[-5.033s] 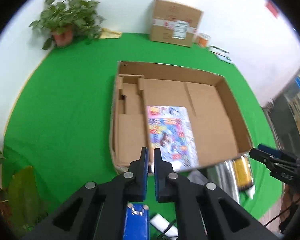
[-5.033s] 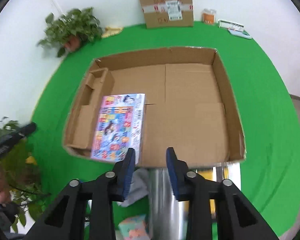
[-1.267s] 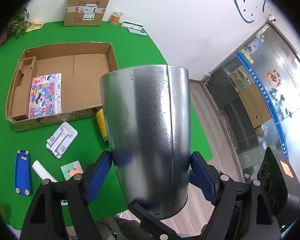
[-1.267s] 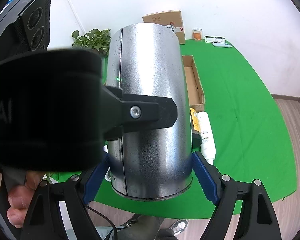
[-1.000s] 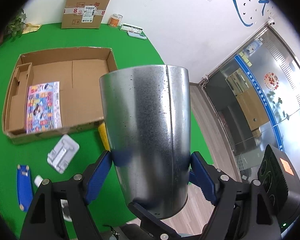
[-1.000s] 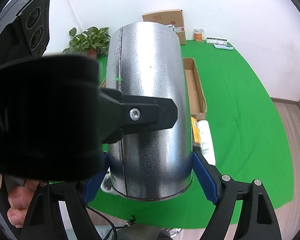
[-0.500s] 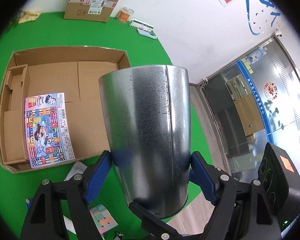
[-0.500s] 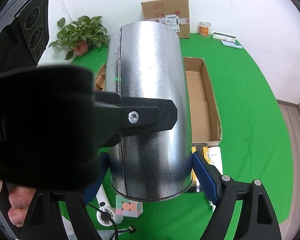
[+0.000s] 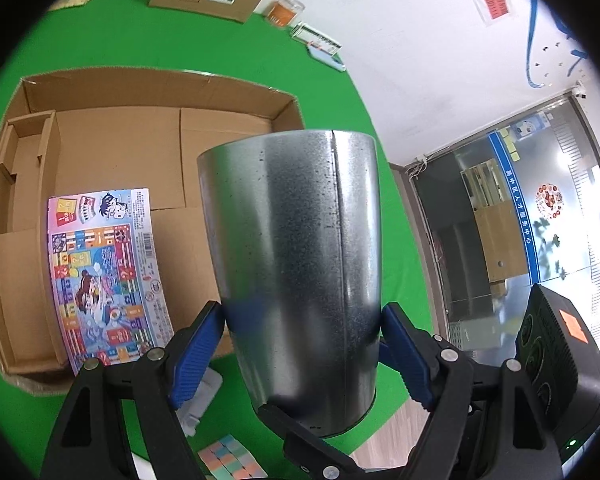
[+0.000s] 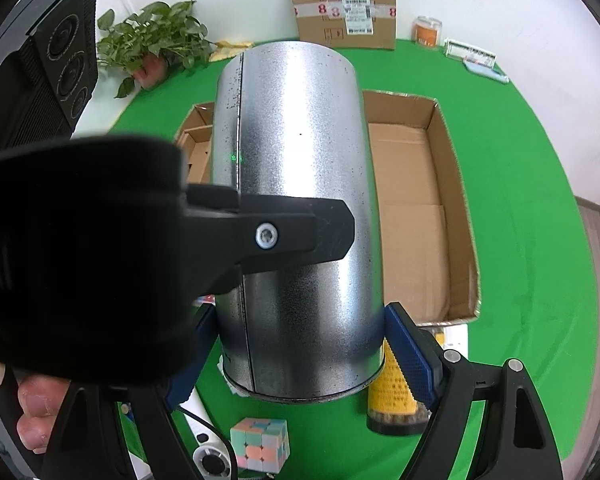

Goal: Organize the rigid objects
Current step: 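Carry the silver can over the tray and lower it beside the board-game box, then open the left gripper to release the can and withdraw it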

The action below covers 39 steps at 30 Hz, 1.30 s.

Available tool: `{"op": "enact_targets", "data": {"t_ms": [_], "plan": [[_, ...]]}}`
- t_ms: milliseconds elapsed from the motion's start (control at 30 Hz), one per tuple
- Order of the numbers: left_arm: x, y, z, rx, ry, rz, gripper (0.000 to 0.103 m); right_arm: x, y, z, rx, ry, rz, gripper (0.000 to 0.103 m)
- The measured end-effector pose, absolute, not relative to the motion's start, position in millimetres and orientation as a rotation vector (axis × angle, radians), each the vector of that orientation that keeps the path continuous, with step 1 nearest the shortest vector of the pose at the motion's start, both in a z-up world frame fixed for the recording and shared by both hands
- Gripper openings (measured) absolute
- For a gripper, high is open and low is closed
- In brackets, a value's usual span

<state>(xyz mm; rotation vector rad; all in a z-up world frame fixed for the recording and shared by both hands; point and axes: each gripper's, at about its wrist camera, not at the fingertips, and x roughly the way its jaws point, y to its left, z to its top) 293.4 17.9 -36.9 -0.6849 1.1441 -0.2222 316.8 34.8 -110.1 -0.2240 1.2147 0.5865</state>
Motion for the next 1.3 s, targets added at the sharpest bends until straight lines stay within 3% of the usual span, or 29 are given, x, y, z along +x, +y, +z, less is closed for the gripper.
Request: {"op": "enact_targets", "data": {"t_ms": [433,767,1300], "plan": [[344,45,-112,-0.691,1.308,-0.175,0.08,367,49,-208,-0.148,1.363,0.612,0.082],[343,51,-166,-0.779,1.458,-0.154,0.08,325,23,-272,-0.12,1.502,0.6,0.083],[308,91,-133,-0.818,1.35,-0.097,0.079,259,-24,-308,-0.083,1.543,0.536,0.085]]}}
